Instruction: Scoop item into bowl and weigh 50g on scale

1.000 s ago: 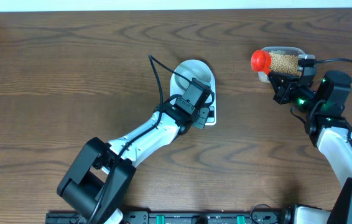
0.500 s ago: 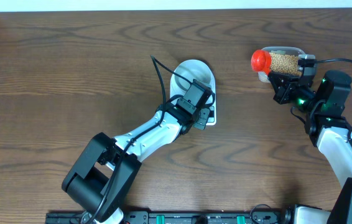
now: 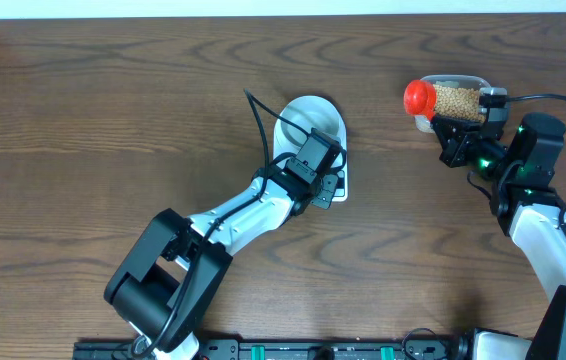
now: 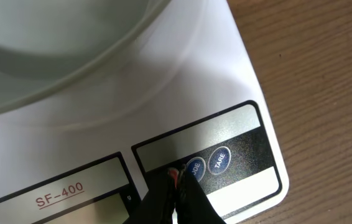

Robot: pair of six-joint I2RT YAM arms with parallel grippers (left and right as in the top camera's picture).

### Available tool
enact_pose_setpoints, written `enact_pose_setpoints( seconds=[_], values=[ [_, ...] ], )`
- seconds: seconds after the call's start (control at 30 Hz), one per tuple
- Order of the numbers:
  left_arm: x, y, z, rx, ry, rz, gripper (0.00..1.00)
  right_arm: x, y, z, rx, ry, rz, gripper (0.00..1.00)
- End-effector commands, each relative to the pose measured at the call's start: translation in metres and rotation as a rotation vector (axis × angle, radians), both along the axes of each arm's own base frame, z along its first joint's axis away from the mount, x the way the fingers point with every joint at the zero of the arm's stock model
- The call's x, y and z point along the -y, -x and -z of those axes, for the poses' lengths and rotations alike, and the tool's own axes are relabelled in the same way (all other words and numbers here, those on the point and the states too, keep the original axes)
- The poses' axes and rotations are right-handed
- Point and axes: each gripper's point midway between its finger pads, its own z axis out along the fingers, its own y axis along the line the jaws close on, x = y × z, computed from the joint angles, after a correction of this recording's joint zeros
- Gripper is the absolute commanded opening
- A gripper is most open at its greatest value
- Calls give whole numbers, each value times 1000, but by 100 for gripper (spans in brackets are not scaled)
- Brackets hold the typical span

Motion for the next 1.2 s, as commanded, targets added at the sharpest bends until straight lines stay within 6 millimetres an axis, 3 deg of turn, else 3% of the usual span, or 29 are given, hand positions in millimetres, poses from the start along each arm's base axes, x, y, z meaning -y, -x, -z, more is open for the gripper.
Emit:
enact_pose_setpoints(
  seconds=[0.0,1.17],
  values=[
    [-1,0,4,-8,-4,-9,7,-1,-2,-4,19,13,-10,1],
    [-5,-5,10,6,-33,-25,7,-1,-2,-4,18,13,-10,1]
  ],
)
